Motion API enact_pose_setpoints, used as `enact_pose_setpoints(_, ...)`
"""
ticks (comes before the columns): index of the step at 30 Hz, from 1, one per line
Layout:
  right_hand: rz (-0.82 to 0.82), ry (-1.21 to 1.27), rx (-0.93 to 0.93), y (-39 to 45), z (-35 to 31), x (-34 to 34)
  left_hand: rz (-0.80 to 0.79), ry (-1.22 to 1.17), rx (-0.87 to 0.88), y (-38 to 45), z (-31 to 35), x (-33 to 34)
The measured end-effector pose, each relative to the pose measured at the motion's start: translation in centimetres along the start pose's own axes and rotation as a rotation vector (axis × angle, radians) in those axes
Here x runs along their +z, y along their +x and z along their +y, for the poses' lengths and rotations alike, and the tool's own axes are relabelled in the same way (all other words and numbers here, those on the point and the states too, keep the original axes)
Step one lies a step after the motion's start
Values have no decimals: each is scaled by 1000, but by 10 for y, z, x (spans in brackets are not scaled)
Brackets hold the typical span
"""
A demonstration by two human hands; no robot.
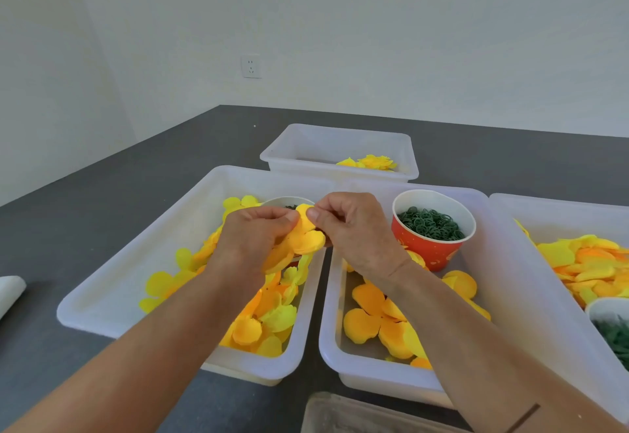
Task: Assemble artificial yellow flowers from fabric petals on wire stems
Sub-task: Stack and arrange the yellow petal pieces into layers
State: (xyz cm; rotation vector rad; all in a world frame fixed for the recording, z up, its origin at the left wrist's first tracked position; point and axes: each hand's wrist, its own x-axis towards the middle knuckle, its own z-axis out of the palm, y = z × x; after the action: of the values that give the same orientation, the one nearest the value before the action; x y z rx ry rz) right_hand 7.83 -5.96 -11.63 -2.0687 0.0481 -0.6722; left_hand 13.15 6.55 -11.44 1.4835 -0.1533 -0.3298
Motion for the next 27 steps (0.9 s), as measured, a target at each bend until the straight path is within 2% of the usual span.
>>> enact_pose_setpoints(4, -43, 232, 94, 0, 0, -1, -182, -146, -100, 1, 5, -5)
enact_pose_setpoints(6, -29, 163, 77, 1, 2, -2, -200, 54, 12, 3, 3, -5)
enact_pose_setpoints(8, -11, 23, 16, 1, 3, -1, -181, 343, 220, 3, -1, -4)
enact_pose_setpoints(9, 7, -5, -3, 0, 4, 0, -171, 412, 291, 2, -2, -2)
enact_pose_setpoints(17, 124, 18, 158, 0, 0, 4, 85, 382, 426, 4, -7, 6)
enact_pose_setpoints(21, 128, -34, 142, 3, 0, 7, 168, 439, 472, 3, -8, 9)
enact_pose_setpoints(23, 115, -109, 88, 2, 0, 8, 159, 433, 443, 3, -8, 9)
enact_pose_setpoints(24, 109, -132, 72, 2, 1, 7, 117, 363, 376, 3, -7, 8)
enact_pose_setpoints(27, 90, 36, 131, 1, 4, 4, -118, -13, 62, 4, 0, 3)
